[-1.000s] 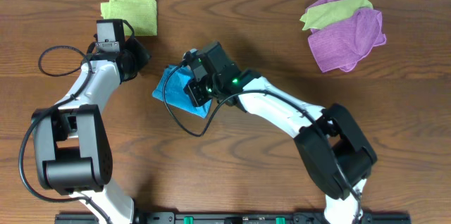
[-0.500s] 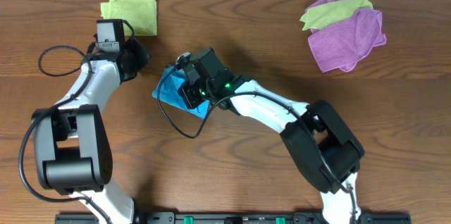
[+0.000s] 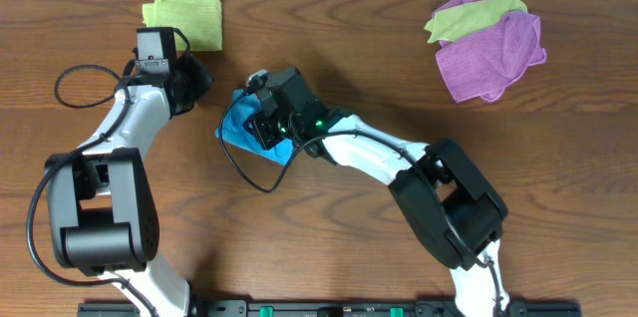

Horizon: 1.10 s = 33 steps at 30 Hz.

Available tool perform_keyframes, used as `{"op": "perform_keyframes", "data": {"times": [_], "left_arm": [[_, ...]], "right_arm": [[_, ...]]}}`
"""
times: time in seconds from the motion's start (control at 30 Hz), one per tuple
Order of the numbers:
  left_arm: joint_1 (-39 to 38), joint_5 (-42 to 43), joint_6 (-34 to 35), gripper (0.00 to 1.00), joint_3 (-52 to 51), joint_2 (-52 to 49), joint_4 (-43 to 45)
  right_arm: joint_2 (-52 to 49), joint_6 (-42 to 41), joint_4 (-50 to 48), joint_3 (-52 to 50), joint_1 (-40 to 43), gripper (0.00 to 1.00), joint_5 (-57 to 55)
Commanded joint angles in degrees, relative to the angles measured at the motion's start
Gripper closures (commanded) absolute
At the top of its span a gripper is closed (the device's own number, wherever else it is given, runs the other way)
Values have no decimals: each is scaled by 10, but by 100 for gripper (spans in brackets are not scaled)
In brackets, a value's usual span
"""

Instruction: Fold the cloth

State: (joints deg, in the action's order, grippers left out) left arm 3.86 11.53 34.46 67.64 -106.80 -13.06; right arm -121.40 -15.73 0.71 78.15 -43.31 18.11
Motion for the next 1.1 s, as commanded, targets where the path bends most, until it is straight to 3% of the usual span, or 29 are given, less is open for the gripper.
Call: {"op": "perform_keyframes", "data": {"times": [0.0,0.13,0.53,0.6,0.73,0.9,0.97,1.07], "left_arm": [[1,-10,-6,94,16,17,2],[1,-10,-6,94,16,17,10],[4,-12,-8,94,16,17,9],[4,-9,-10,94,16,18,8],[4,-3,-24,66,16,29,-1],[4,5,-32,32,16,63,-27],[4,7,-32,4,16,76,-43],[5,31,-31,5,16,91,-73]], "right_arm": [[-6,-1,-6,10,-12,52,2],[-4,-1,-5,25,-14,43,38],[5,-3,59,81,16,36,14],[11,-3,73,82,29,30,13],[34,-5,118,82,67,1,12],[84,8,204,82,130,1,12],[109,34,247,82,156,1,14],[148,76,317,80,194,1,14]]}}
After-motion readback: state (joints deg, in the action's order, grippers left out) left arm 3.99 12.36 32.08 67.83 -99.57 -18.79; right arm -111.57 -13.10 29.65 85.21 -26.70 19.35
